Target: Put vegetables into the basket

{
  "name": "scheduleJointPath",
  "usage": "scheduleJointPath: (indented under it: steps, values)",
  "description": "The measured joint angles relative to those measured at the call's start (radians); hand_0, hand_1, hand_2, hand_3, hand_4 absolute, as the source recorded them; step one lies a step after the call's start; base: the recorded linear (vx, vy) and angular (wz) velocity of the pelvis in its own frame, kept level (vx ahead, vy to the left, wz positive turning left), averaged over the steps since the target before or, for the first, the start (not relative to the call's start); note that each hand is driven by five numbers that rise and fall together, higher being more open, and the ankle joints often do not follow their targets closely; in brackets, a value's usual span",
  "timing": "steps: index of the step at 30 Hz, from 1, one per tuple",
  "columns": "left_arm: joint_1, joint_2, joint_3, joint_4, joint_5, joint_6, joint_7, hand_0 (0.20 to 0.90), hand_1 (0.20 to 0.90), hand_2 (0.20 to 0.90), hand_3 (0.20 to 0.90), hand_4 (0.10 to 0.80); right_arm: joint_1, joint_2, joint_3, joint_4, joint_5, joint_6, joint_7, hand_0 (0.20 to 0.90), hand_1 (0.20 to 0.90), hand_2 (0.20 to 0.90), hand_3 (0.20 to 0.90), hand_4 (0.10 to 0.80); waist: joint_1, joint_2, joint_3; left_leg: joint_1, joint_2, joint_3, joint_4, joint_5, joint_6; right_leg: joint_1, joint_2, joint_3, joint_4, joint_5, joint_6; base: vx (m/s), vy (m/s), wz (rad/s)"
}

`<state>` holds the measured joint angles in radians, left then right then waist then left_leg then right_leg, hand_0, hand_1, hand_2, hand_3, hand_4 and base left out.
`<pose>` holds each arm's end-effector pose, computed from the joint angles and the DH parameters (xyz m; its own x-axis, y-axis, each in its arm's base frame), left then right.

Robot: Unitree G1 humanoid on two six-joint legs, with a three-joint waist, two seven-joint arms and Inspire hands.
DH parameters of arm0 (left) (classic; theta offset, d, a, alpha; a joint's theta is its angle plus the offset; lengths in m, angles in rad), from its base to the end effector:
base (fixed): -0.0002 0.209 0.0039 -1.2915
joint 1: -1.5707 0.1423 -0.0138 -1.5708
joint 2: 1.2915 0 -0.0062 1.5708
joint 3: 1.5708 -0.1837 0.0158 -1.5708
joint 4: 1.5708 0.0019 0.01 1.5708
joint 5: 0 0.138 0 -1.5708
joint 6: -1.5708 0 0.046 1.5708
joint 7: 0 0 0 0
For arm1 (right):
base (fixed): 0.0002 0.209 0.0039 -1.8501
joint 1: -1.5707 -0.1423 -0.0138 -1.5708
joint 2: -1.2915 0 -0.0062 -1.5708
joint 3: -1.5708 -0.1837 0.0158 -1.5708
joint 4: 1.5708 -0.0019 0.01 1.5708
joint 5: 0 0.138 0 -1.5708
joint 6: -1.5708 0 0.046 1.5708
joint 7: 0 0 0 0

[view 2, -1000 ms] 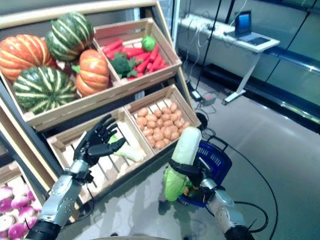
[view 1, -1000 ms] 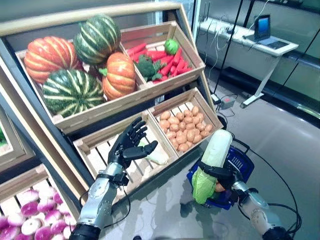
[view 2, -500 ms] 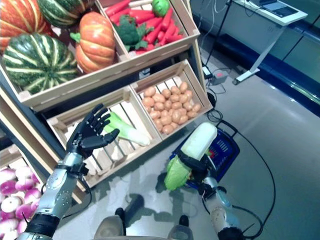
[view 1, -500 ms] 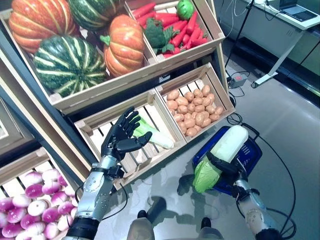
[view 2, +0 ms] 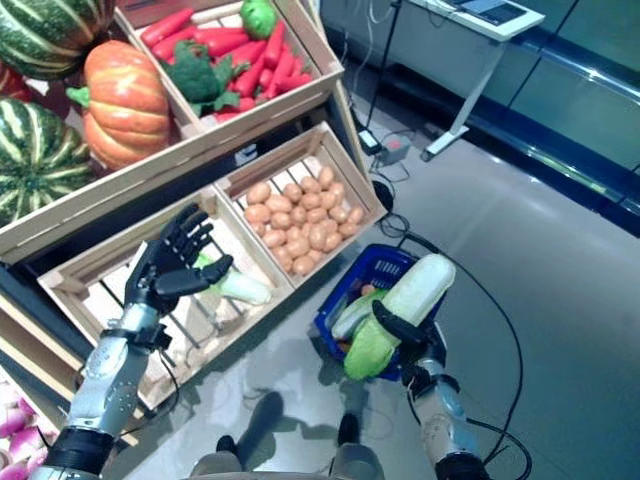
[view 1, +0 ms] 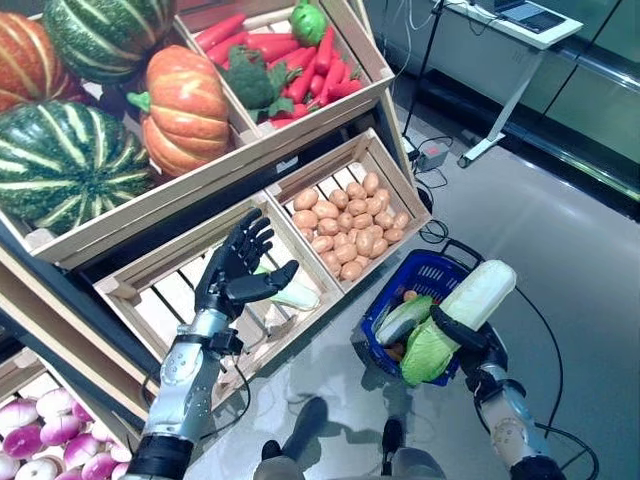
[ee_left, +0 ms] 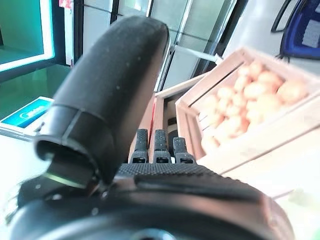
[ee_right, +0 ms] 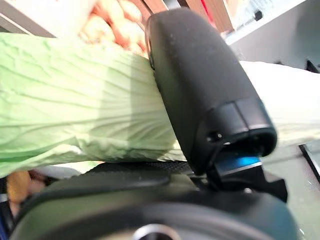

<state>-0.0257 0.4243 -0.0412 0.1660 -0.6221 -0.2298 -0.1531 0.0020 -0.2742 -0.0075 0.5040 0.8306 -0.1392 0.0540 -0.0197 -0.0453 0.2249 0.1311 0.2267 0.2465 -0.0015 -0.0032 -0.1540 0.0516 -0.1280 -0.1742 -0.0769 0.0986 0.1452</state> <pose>0.2057 0.2334 0.0461 0.9905 -0.0828 0.1099 0.1013 0.9794 -0.1745 0.1771 -0.2293 -0.0285 0.9291 -0.1682 -0.3295 0.3131 0.8319 0.4582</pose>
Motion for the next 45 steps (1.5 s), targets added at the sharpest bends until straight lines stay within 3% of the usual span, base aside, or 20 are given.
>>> scheduleJointPath:
  steps: [4,11,15,17,21,24,32,37,39,41,44,45]
  values:
    - [0.001,-0.007,-0.002,-0.003,0.001,0.001,0.001,0.9,0.9,0.9,0.9,0.8,0.021,-0.029,-0.025,0.0,-0.007,-0.001,-0.024,0.3,0.3,0.3,0.3,0.4,-0.008,0.03,-0.02,0.033,-0.001,-0.024,-0.075,0.024,0.003,0.008,0.011,-0.004,-0.014,-0.008,-0.005,0.092,-0.016,0.01]
    - [0.01,-0.014,0.001,-0.026,-0.012,0.007,0.02,0.9,0.9,0.9,0.9,0.8,0.06,-0.033,-0.02,0.0,-0.265,0.024,-0.147,0.3,0.3,0.3,0.3,0.4,-0.006,0.058,-0.058,0.03,-0.001,-0.025,-0.079,0.038,0.0,-0.005,0.011,-0.002,-0.011,-0.001,-0.004,0.019,-0.071,0.0]
    - [0.021,-0.021,-0.003,-0.032,-0.013,0.007,0.02,0.9,0.9,0.9,0.9,0.8,0.059,-0.038,0.013,-0.001,-0.284,0.038,-0.165,0.3,0.3,0.3,0.3,0.4,0.013,0.016,-0.042,-0.121,-0.007,-0.094,0.186,-0.036,-0.004,-0.012,-0.014,0.038,-0.008,0.001,-0.011,0.002,0.123,0.01]
    - [0.02,-0.023,-0.036,-0.023,-0.012,0.005,0.018,0.9,0.9,0.9,0.9,0.8,0.053,-0.065,0.02,0.003,-0.282,0.035,-0.167,0.3,0.3,0.3,0.3,0.4,0.009,0.045,-0.046,-0.105,0.005,-0.107,0.071,-0.024,-0.005,-0.006,0.005,0.029,-0.012,-0.005,-0.011,0.064,0.167,-0.07]
    - [0.016,-0.019,-0.031,-0.025,-0.012,0.005,0.019,0.9,0.9,0.9,0.9,0.8,0.051,-0.064,0.019,0.01,-0.274,0.032,-0.168,0.3,0.3,0.3,0.3,0.4,0.009,0.007,-0.053,-0.052,-0.037,-0.065,-0.023,0.039,0.02,-0.007,-0.048,0.022,-0.016,-0.002,0.006,0.104,0.136,-0.05]
    - [0.011,-0.016,-0.029,-0.031,-0.007,0.003,0.036,0.9,0.9,0.9,0.9,0.8,0.062,-0.036,0.021,0.013,-0.274,0.032,-0.163,0.3,0.3,0.3,0.3,0.4,0.011,-0.012,-0.069,-0.023,-0.056,-0.052,-0.088,0.073,0.03,-0.008,-0.066,-0.004,-0.016,0.004,0.021,0.038,0.068,0.04]
    - [0.015,-0.014,-0.027,-0.031,0.046,0.003,0.085,0.9,0.9,0.9,0.9,0.8,0.031,-0.027,0.037,0.007,-0.283,0.032,-0.164,0.3,0.3,0.3,0.3,0.4,0.038,-0.012,-0.075,-0.026,-0.051,-0.046,-0.087,0.078,0.029,-0.015,-0.053,-0.01,-0.011,0.009,0.031,0.005,-0.011,-0.03]
    - [0.01,0.028,-0.021,-0.03,0.149,0.003,0.121,0.9,0.9,0.9,0.9,0.8,-0.072,-0.081,0.039,0.032,-0.28,0.033,-0.169,0.3,0.3,0.3,0.3,0.4,0.067,-0.005,-0.073,-0.048,-0.01,-0.017,-0.011,0.048,0.009,-0.02,-0.046,-0.042,0.003,0.003,0.015,-0.051,-0.149,-0.1]
    - [-0.045,0.062,-0.038,-0.012,0.193,0.003,0.148,0.9,0.9,0.9,0.9,0.8,-0.167,-0.155,0.046,0.106,-0.272,0.033,-0.173,0.3,0.3,0.3,0.3,0.4,0.07,0.026,-0.052,-0.117,0.034,-0.043,0.135,-0.009,-0.004,-0.031,-0.026,-0.061,0.067,-0.026,-0.004,-0.026,-0.048,0.23]
    - [-0.087,0.081,-0.043,0.008,0.238,0.003,0.175,0.9,0.9,0.9,0.9,0.8,-0.228,-0.204,0.047,0.147,-0.268,0.033,-0.177,0.3,0.3,0.3,0.3,0.4,0.078,0.052,-0.033,-0.138,0.051,-0.057,0.191,-0.03,-0.008,-0.038,-0.021,-0.063,0.107,-0.044,-0.007,-0.027,-0.024,0.12]
    - [-0.17,0.143,-0.071,0.02,0.315,0.004,0.23,0.9,0.9,0.9,0.9,0.8,-0.31,-0.278,0.054,0.189,-0.226,0.031,-0.178,0.3,0.3,0.3,0.3,0.4,0.086,0.077,-0.002,-0.218,0.06,-0.084,0.293,-0.065,-0.002,-0.108,-0.036,-0.065,0.219,-0.089,-0.005,-0.099,-0.012,0.13]
    - [-0.238,0.186,-0.095,0.038,0.367,0.004,0.254,0.9,0.9,0.9,0.9,0.8,-0.365,-0.302,0.054,0.23,-0.195,0.031,-0.186,0.3,0.3,0.3,0.3,0.4,0.086,0.081,0.024,-0.266,0.058,-0.105,0.356,-0.09,0.005,-0.155,-0.053,-0.069,0.299,-0.121,-0.003,-0.159,-0.002,0.23]
